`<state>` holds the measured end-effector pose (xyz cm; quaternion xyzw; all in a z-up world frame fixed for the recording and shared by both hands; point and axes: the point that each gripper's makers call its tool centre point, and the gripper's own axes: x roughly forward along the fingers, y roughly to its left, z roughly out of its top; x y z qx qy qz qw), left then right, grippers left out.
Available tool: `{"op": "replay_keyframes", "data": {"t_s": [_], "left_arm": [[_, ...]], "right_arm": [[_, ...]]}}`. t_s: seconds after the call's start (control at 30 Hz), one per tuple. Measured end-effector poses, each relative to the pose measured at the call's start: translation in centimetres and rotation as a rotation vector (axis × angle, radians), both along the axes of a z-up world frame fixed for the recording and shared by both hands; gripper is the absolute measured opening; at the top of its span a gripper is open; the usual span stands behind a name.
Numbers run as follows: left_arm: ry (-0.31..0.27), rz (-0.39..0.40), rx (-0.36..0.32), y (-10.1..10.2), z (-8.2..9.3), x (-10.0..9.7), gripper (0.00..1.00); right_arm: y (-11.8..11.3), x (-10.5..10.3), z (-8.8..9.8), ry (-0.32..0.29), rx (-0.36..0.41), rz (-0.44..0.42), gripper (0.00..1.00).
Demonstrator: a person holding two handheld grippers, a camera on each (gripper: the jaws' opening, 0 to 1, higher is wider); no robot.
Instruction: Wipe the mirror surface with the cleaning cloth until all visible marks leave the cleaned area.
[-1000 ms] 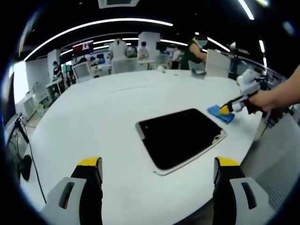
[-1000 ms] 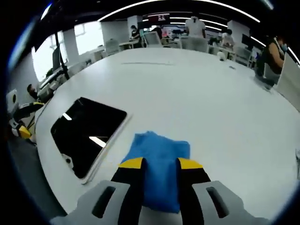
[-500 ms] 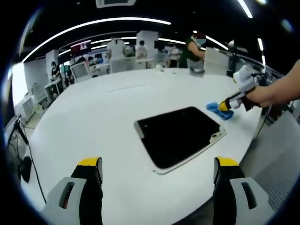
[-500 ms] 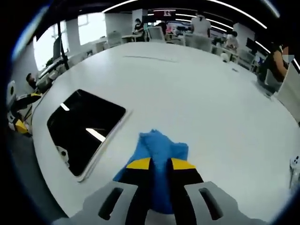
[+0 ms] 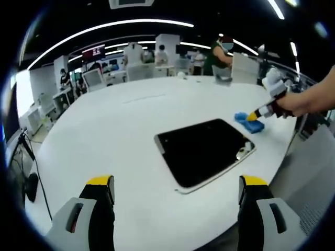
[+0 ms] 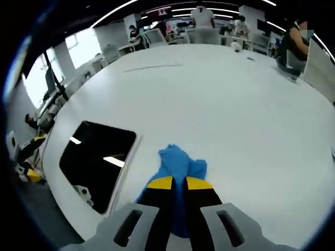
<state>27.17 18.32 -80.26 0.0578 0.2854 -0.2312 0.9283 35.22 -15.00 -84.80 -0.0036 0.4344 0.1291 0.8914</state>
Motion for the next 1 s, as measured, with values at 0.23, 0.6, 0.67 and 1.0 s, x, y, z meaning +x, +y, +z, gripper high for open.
{"op": "replay_keyframes", "data": {"t_s": [0.23, 0.6, 0.67, 1.0], "left_arm": [[0.003, -0.018, -0.004, -0.5, 0.0, -0.1, 0.99], [-0.007, -0.017, -0.006, -0.4, 0.2, -0.1, 0.99], [-0.008, -0.016, -0.003, -0.4, 0.3, -0.1, 0.99], [-0.012, -0.012, 0.015, 0.0, 0.0, 0.2, 0.99]], "right_arm": [[0.4, 0.8, 1.6, -0.009, 0.020, -0.028, 0.02], [2.3, 1.7, 2.1, 0.030, 0.074, -0.051, 0.02], [2.9, 1.7, 1.9, 0.055, 0.102, -0.067, 0.02], [6.1, 2.8, 0.9, 0.072, 0.104, -0.032, 0.02]]}}
